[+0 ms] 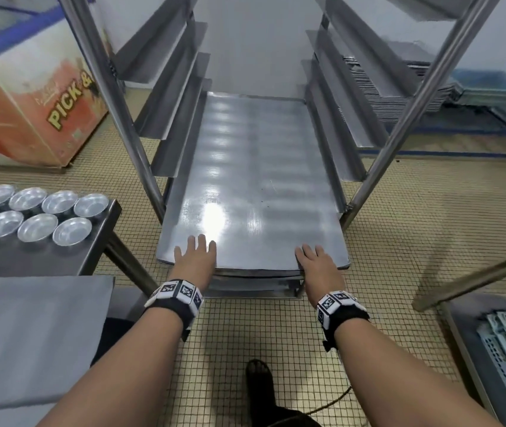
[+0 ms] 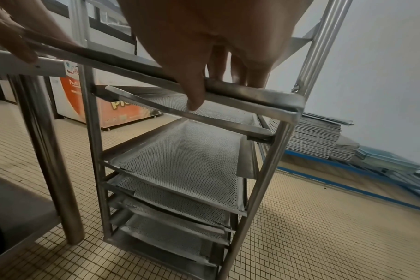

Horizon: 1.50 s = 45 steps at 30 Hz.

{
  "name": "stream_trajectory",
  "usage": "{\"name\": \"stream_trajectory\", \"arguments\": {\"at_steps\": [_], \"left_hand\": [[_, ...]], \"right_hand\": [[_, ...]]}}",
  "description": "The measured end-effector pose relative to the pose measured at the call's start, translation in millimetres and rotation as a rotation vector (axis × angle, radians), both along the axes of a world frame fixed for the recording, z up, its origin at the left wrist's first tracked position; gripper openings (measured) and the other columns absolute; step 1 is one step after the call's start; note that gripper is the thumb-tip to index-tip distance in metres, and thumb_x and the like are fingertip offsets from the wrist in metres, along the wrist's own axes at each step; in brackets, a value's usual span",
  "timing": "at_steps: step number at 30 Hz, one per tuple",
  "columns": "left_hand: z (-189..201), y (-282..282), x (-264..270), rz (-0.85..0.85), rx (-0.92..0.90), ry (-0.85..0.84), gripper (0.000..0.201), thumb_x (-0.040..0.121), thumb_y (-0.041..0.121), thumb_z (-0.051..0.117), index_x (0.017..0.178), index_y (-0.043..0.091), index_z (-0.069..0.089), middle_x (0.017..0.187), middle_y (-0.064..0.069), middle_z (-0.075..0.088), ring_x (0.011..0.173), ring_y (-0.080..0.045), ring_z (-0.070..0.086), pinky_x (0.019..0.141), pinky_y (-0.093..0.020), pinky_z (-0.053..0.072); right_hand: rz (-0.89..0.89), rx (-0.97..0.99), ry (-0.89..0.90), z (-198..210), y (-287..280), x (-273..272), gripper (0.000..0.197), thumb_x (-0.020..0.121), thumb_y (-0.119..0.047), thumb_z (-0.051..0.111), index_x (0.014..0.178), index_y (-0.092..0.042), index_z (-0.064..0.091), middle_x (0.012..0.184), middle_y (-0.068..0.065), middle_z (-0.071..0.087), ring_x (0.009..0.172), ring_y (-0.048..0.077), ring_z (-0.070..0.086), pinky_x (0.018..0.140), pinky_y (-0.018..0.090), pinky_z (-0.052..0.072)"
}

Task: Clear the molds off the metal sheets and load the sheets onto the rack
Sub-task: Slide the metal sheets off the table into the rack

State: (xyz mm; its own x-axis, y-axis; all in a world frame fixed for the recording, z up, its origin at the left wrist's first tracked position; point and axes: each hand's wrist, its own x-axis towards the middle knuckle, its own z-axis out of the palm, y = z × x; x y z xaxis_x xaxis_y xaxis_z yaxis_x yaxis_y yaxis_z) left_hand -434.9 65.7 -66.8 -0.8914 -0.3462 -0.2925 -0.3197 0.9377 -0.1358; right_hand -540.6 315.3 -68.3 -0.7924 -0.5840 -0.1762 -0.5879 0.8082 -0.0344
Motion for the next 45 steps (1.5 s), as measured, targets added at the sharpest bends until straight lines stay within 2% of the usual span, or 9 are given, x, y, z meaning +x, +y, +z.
{"name": "stream_trajectory", "arguments": {"at_steps": [5, 8, 13, 18, 28, 34, 39, 42, 45], "left_hand": [[0.2, -16.0, -41.5, 0.020, -0.007, -0.024, 0.099, 0.077, 0.005, 0.077, 0.152, 0.008, 0.013, 0.157, -0.017, 0.009, 0.147, -0.038, 0.007, 0.114, -0.058, 0.023], [2.5, -27.8, -65.0, 0.012, -0.024, -0.003, 0.084, 0.083, -0.002, 0.066, 0.151, 0.009, 0.017, 0.157, -0.018, 0.013, 0.146, -0.037, 0.011, 0.114, -0.057, 0.026], [5.0, -47.1, -106.3, 0.005, -0.041, 0.010, 0.087, 0.076, -0.006, 0.070, 0.148, 0.008, 0.022, 0.152, -0.017, 0.021, 0.142, -0.037, 0.018, 0.111, -0.057, 0.030], [1.9, -62.4, -134.7, -0.004, -0.044, 0.060, 0.074, 0.078, -0.010, 0.059, 0.143, 0.008, 0.029, 0.149, -0.016, 0.027, 0.139, -0.036, 0.024, 0.110, -0.057, 0.031], [-0.6, -74.6, -157.7, 0.002, -0.050, 0.119, 0.077, 0.080, -0.003, 0.064, 0.146, 0.010, 0.027, 0.152, -0.016, 0.025, 0.141, -0.036, 0.021, 0.111, -0.055, 0.031], [-7.1, -54.2, -121.0, 0.051, -0.066, 0.159, 0.093, 0.088, 0.013, 0.062, 0.156, 0.018, -0.001, 0.163, -0.011, -0.005, 0.150, -0.033, -0.004, 0.122, -0.050, 0.002], [1.6, -41.6, -77.8, 0.042, -0.018, 0.115, 0.101, 0.089, 0.023, 0.065, 0.155, 0.025, -0.011, 0.162, -0.008, -0.017, 0.150, -0.031, -0.013, 0.122, -0.048, 0.002], [13.2, -39.0, -41.7, 0.069, 0.056, 0.059, 0.084, 0.090, 0.027, 0.064, 0.156, 0.027, 0.012, 0.162, -0.006, 0.019, 0.151, -0.025, 0.005, 0.123, -0.047, 0.001], [29.9, -42.7, 11.2, 0.200, 0.144, 0.088, 0.058, 0.087, 0.025, 0.064, 0.141, 0.030, 0.044, 0.144, -0.005, 0.051, 0.140, -0.024, 0.035, 0.121, -0.047, 0.017]], "right_hand": [[0.007, 0.001, 0.009, -9.5, -18.2, -43.2, 0.079, 0.084, 0.007, 0.058, 0.152, -0.016, 0.025, 0.160, 0.005, 0.024, 0.144, 0.034, 0.026, 0.115, 0.042, 0.033], [0.023, -0.023, 0.020, -9.1, -28.8, -68.2, 0.076, 0.084, 0.011, 0.052, 0.152, -0.014, 0.027, 0.159, 0.006, 0.025, 0.144, 0.036, 0.027, 0.114, 0.042, 0.034], [0.049, -0.019, 0.033, -7.6, -46.7, -108.7, 0.082, 0.083, 0.014, 0.052, 0.154, -0.012, 0.021, 0.162, 0.008, 0.019, 0.147, 0.038, 0.021, 0.116, 0.043, 0.032], [0.054, -0.009, 0.058, -13.8, -59.4, -137.9, 0.087, 0.083, 0.013, 0.055, 0.156, -0.012, 0.016, 0.164, 0.008, 0.015, 0.148, 0.038, 0.020, 0.119, 0.043, 0.028], [0.053, 0.072, 0.074, -13.4, -74.5, -161.7, 0.081, 0.092, -0.005, 0.055, 0.158, -0.011, 0.008, 0.166, 0.009, 0.010, 0.150, 0.038, 0.014, 0.121, 0.044, 0.021], [0.009, 0.101, 0.072, -15.2, -71.3, -144.1, 0.088, 0.094, -0.020, 0.057, 0.158, -0.012, -0.004, 0.166, 0.011, -0.003, 0.153, 0.034, 0.000, 0.124, 0.049, 0.004], [-0.020, 0.070, 0.060, -5.0, -64.6, -109.2, 0.086, 0.093, -0.027, 0.057, 0.158, -0.014, 0.002, 0.166, 0.014, 0.001, 0.153, 0.032, 0.001, 0.125, 0.046, 0.007], [-0.009, 0.091, 0.045, 8.4, -69.8, -78.3, 0.083, 0.092, -0.031, 0.059, 0.157, -0.013, 0.011, 0.165, 0.014, 0.011, 0.152, 0.032, 0.011, 0.124, 0.045, 0.013], [0.090, 0.089, 0.019, 28.3, -89.1, -45.2, 0.063, 0.093, -0.026, 0.057, 0.149, -0.014, 0.032, 0.148, 0.009, 0.046, 0.137, 0.029, 0.043, 0.112, 0.041, 0.035]]}}
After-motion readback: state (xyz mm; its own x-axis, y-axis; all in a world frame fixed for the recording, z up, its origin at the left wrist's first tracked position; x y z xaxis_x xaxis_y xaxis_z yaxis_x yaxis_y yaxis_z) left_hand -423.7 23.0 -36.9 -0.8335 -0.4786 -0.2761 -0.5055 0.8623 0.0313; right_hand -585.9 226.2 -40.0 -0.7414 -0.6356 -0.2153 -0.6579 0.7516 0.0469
